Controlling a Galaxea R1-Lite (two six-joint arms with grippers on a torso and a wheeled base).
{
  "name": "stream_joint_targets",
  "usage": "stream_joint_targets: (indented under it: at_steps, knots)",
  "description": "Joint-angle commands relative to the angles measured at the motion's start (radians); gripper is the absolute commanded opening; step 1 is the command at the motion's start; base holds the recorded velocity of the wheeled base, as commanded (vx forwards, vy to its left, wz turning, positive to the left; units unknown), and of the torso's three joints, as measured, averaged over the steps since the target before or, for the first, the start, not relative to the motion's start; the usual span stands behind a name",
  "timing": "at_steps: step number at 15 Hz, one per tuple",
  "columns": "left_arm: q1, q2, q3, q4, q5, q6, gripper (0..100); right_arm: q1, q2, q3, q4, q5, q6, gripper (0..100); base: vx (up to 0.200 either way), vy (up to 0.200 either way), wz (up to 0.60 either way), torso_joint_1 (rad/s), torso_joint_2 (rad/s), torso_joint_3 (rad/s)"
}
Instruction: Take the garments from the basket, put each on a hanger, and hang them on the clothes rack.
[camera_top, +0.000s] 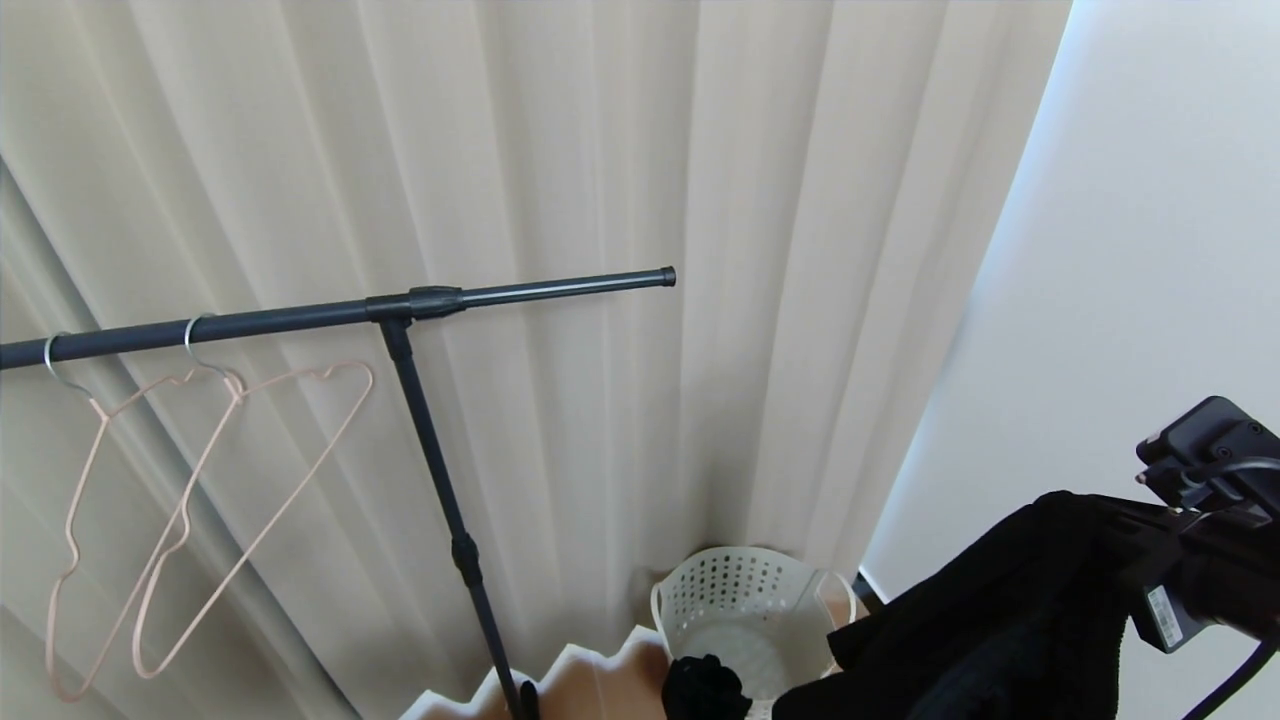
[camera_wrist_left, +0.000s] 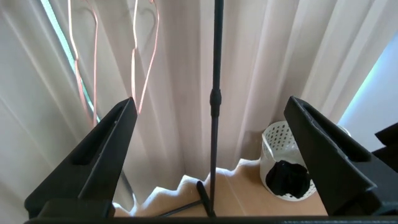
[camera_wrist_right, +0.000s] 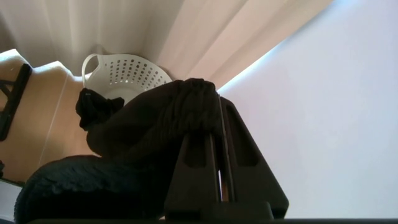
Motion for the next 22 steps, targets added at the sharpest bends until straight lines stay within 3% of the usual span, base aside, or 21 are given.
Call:
stream_joint_targets:
  at_steps: [1, 4, 10, 14, 18, 22]
  knots:
    - [0.001, 0.001, 0.000, 0.001, 0.001, 0.007, 100, 0.001, 0.002, 0.005, 0.001, 0.000, -0.001, 0, 0.000, 0.000, 0.00, 0.173, -0.36, -0.198]
    - [0.001, 0.001, 0.000, -0.001, 0.001, -0.004, 100, 0.001, 0.012, 0.010, 0.001, 0.002, -0.004, 0, 0.000, 0.000, 0.00, 0.057, -0.12, -0.063]
    - [0.001, 0.001, 0.000, -0.001, -0.004, -0.011, 100, 0.001, 0.018, 0.011, 0.001, 0.000, -0.004, 0, 0.000, 0.000, 0.60, 0.011, 0.00, -0.002]
    - [0.001, 0.001, 0.000, -0.001, -0.004, -0.013, 100, 0.001, 0.013, 0.011, 0.001, 0.000, -0.004, 0, -0.100, 0.000, 0.00, 0.002, 0.00, 0.001]
    - [0.001, 0.001, 0.000, -0.001, -0.004, -0.013, 100, 0.001, 0.013, 0.011, 0.001, 0.000, -0.004, 0, -0.200, 0.200, 0.00, 0.004, 0.00, -0.001]
    - [0.001, 0.001, 0.000, -0.001, -0.004, -0.014, 100, 0.001, 0.015, 0.016, 0.001, 0.002, -0.004, 0, 0.000, 0.200, 0.00, -0.007, 0.00, 0.001]
